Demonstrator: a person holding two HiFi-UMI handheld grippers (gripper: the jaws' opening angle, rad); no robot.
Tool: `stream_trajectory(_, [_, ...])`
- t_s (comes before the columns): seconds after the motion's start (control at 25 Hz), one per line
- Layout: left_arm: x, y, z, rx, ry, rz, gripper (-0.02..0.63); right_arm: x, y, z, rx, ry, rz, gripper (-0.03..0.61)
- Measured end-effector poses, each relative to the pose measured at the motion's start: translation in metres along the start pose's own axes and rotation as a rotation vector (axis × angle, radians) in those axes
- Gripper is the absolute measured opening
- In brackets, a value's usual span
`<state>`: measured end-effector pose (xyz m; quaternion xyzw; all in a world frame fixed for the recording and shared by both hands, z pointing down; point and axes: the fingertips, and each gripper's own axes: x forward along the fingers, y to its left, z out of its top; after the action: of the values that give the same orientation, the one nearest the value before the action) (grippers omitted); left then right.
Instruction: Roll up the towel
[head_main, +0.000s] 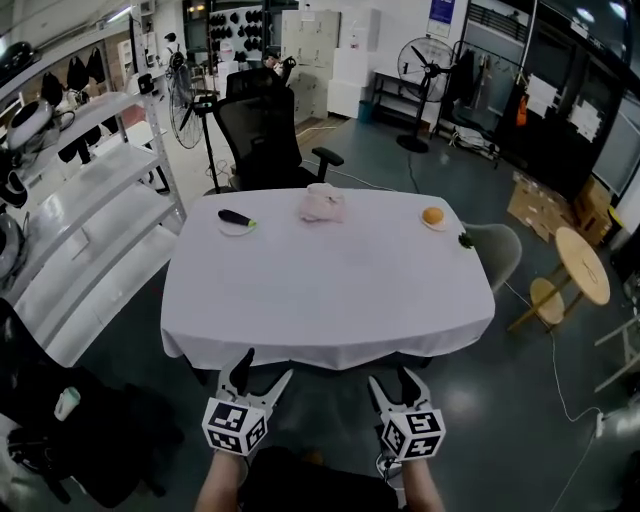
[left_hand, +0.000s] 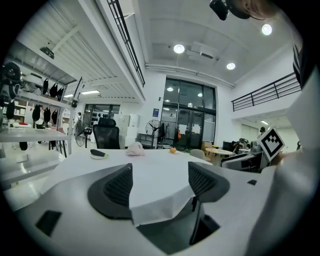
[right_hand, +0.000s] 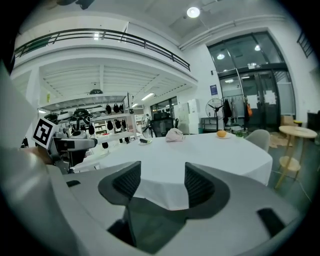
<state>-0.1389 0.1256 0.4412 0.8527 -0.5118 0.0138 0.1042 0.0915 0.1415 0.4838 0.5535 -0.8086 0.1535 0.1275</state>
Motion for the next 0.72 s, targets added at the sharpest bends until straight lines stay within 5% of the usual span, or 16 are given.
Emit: stream_trajectory(0.72, [0.015, -0.012, -0.032, -0.013, 0.087, -0.025, 0.367, -0.007, -0.017, -0.043, 0.086, 0.066, -0.037, 0.265])
